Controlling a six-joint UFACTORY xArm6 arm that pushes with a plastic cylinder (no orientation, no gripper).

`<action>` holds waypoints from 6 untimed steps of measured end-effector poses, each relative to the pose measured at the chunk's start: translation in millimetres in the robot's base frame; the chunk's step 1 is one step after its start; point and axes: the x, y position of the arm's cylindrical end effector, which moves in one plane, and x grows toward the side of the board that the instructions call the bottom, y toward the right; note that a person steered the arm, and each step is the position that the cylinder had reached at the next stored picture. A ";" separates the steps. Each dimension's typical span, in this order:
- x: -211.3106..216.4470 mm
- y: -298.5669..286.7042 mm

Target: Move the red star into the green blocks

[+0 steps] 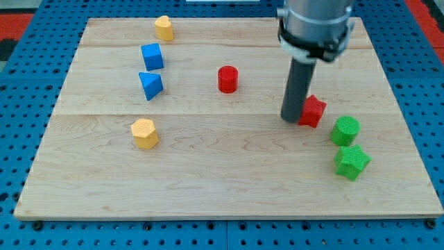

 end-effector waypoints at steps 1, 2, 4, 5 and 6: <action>-32.6 -5.2; -82.9 -22.7; -46.5 48.4; -25.4 48.4; -8.3 49.2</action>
